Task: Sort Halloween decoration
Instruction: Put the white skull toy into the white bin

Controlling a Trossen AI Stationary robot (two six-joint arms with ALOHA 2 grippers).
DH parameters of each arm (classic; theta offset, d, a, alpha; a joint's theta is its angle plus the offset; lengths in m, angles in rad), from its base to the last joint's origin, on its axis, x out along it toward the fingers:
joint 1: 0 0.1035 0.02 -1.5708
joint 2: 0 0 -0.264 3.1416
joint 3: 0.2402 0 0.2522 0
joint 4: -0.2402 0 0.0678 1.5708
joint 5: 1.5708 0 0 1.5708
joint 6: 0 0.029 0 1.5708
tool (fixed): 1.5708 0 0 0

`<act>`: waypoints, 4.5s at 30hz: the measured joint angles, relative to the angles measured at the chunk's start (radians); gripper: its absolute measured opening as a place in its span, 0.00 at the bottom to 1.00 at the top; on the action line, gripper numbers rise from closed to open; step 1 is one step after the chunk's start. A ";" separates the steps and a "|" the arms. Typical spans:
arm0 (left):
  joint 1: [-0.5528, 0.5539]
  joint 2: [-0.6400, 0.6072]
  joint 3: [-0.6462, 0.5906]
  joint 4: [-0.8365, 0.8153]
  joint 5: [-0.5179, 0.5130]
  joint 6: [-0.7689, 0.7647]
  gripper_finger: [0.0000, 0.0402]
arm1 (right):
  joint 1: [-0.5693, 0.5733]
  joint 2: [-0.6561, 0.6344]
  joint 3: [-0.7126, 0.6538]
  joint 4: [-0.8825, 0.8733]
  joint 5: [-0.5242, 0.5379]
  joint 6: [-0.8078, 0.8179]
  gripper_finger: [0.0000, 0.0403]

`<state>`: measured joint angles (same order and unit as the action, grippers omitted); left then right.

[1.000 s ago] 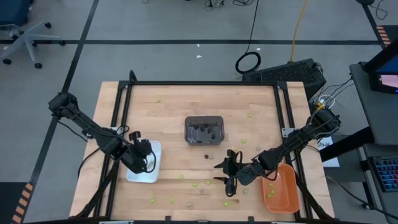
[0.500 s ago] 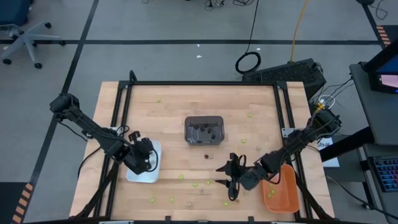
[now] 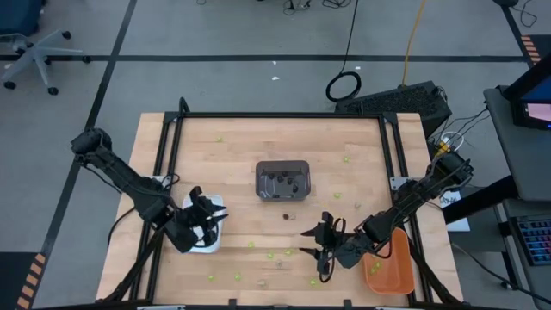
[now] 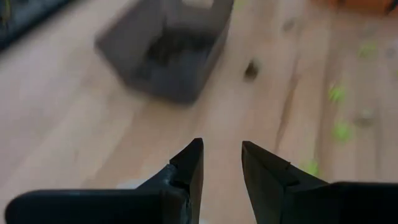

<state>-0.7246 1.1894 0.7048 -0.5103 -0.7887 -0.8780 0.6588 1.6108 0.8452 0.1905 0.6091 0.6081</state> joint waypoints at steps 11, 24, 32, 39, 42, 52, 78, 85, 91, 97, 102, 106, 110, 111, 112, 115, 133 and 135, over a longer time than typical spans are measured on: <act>-0.016 0.096 0.000 0.323 -0.098 0.320 0.27 | -0.072 0.164 0.000 -0.013 0.092 -0.101 0.48; -0.008 0.188 0.001 0.484 -0.105 0.499 0.27 | -0.219 0.202 0.000 0.010 -0.064 -0.112 0.47; 0.013 0.188 0.001 0.479 -0.106 0.528 0.27 | -0.250 0.204 0.000 -0.022 -0.094 -0.155 0.50; 0.019 0.188 0.001 0.476 -0.106 0.527 0.27 | -0.278 0.269 0.000 0.050 -0.138 -0.165 0.49; 0.018 0.188 0.001 0.475 -0.106 0.526 0.27 | -0.281 0.296 0.001 0.084 -0.133 -0.160 0.49; 0.018 0.188 0.001 0.472 -0.090 0.525 0.27 | -0.285 0.307 0.002 0.088 -0.161 -0.129 0.37; 0.018 0.188 0.001 0.472 -0.057 0.523 0.27 | -0.191 0.208 -0.003 0.161 -0.217 -0.167 0.08; 0.018 0.218 0.001 0.509 -0.034 0.554 0.27 | -0.159 0.204 -0.002 0.379 -0.214 -0.429 0.09; 0.018 0.242 0.001 0.564 -0.033 0.623 0.27 | -0.154 0.204 -0.002 0.494 -0.202 -0.570 0.08; 0.018 0.242 0.001 0.614 -0.033 0.678 0.27 | -0.154 0.203 -0.001 0.523 -0.188 -0.729 0.08; 0.018 0.242 0.001 0.617 -0.033 0.682 0.27 | -0.154 0.203 -0.001 0.523 -0.187 -0.999 0.09; 0.018 0.242 0.001 0.617 -0.033 0.677 0.27 | -0.154 0.203 -0.001 0.523 -0.187 -1.188 0.09; 0.018 0.242 0.001 0.617 -0.033 0.674 0.27 | -0.154 0.203 -0.001 0.524 -0.187 -1.240 0.09; 0.018 0.242 0.001 0.618 -0.033 0.674 0.27 | -0.154 0.203 -0.001 0.524 -0.187 -1.240 0.09; 0.018 0.242 0.001 0.620 -0.033 0.675 0.27 | -0.154 0.203 -0.001 0.524 -0.187 -1.239 0.09; 0.018 0.243 0.001 0.641 -0.033 0.675 0.27 | -0.154 0.202 -0.001 0.524 -0.187 -1.243 0.09; 0.018 0.243 0.001 0.728 -0.026 0.676 0.27 | -0.155 0.202 0.000 0.538 -0.191 -1.206 0.09; 0.018 0.243 0.001 0.732 -0.024 0.682 0.27 | -0.155 0.202 0.000 0.538 -0.194 -1.166 0.10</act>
<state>-0.7063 1.4322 0.7055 0.2217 -0.8130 -0.1962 0.5037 1.8126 0.8455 0.7288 0.4156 -0.5582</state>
